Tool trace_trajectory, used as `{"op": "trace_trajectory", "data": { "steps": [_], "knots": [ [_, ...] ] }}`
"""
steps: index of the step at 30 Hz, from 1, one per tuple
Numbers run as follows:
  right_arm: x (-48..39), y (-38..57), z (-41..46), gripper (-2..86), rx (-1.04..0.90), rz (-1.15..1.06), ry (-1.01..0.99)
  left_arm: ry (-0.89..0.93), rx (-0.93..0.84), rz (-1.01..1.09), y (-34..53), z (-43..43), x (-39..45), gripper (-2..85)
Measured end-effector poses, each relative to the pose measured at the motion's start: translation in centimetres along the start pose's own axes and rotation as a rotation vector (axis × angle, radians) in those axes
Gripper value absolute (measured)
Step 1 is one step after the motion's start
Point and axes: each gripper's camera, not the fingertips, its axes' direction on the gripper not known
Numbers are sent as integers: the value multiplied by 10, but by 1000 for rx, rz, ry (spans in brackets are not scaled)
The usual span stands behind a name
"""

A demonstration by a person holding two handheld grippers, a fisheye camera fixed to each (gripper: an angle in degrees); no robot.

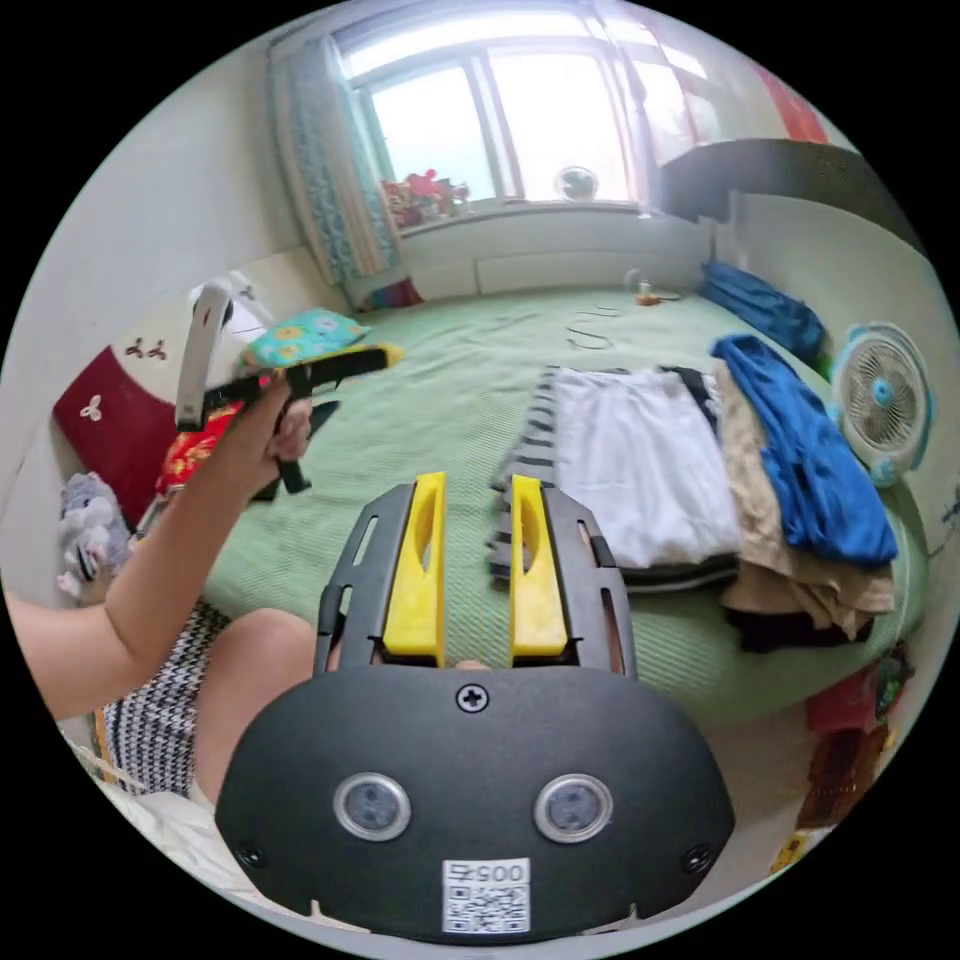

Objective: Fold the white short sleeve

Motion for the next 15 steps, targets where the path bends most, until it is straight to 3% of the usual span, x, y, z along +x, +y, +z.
{"op": "trace_trajectory", "data": {
  "steps": [5,10,15],
  "knots": [
    [-67,-17,46,84,-32,-78,-81,-158,-109,-159,78,-10,-124,142],
    [-110,-18,92,91,-140,-153,-104,-203,-253,-207,114,25,-176,154],
    [-135,-37,111,87,-124,-186,-133,-245,-197,-242,132,2,-194,79]
  ]
}}
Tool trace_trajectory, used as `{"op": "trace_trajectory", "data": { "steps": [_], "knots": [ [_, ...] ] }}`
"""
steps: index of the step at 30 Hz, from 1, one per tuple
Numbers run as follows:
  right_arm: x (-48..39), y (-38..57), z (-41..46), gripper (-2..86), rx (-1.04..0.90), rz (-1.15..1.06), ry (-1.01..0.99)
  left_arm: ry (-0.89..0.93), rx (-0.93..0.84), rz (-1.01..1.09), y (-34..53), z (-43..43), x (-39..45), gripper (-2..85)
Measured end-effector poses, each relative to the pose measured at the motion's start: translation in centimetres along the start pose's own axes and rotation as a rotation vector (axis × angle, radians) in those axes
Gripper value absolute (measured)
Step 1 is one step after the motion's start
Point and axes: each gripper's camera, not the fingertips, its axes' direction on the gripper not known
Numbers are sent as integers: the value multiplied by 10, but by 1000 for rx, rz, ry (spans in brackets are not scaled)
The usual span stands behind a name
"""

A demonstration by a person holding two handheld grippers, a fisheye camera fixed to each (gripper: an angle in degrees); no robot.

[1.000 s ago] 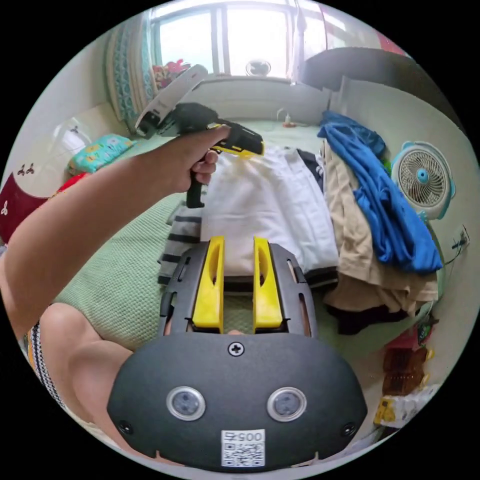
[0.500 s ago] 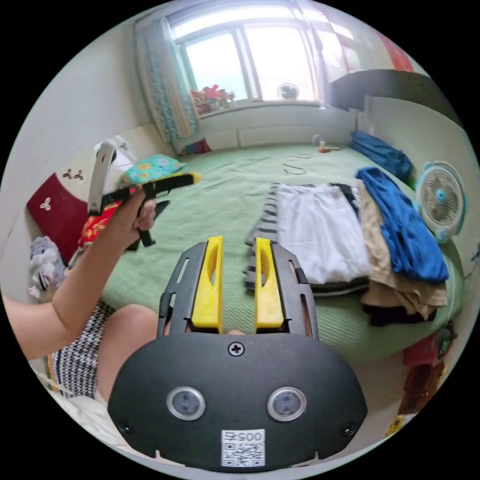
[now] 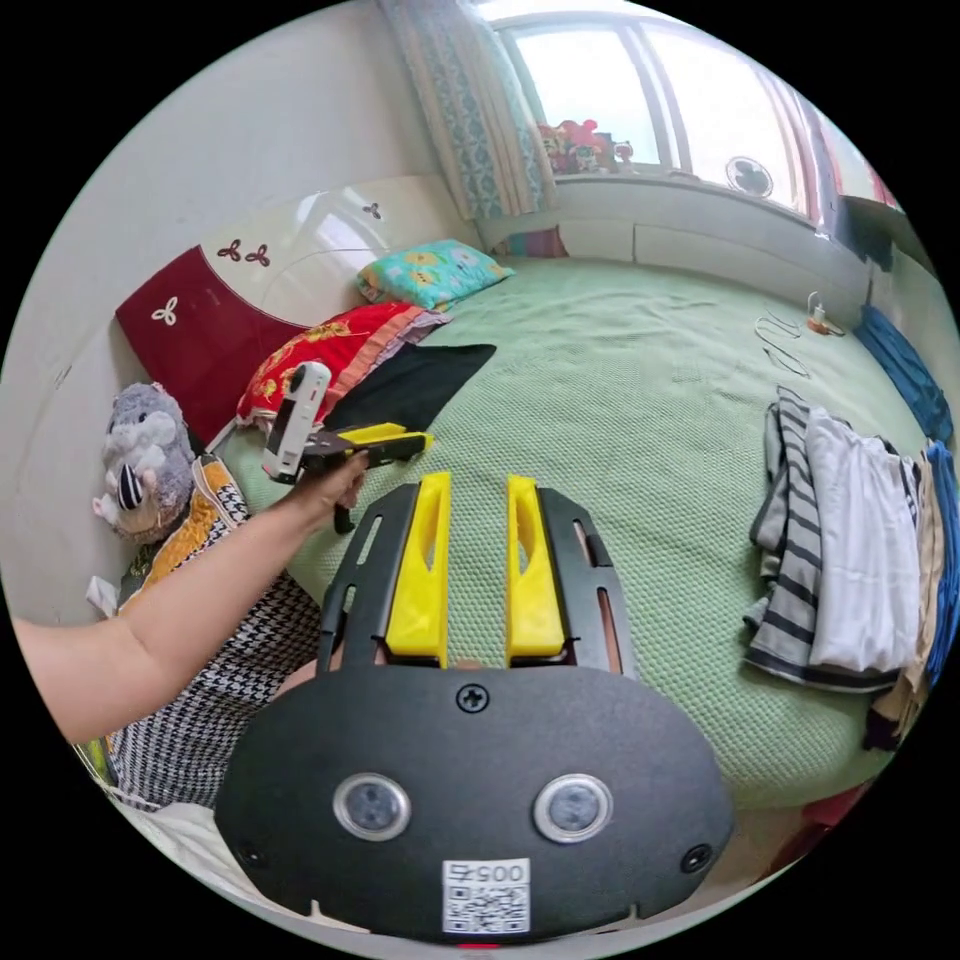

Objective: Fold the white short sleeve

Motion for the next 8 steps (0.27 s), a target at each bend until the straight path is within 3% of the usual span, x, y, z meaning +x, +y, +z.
{"op": "trace_trajectory", "data": {
  "steps": [3,8],
  "knots": [
    [-5,-16,15,85,-8,-9,-11,33,-18,-30,6,-14,-17,45],
    [-9,-52,38,86,-38,-16,-26,47,-43,192,59,-67,0,31]
  ]
}}
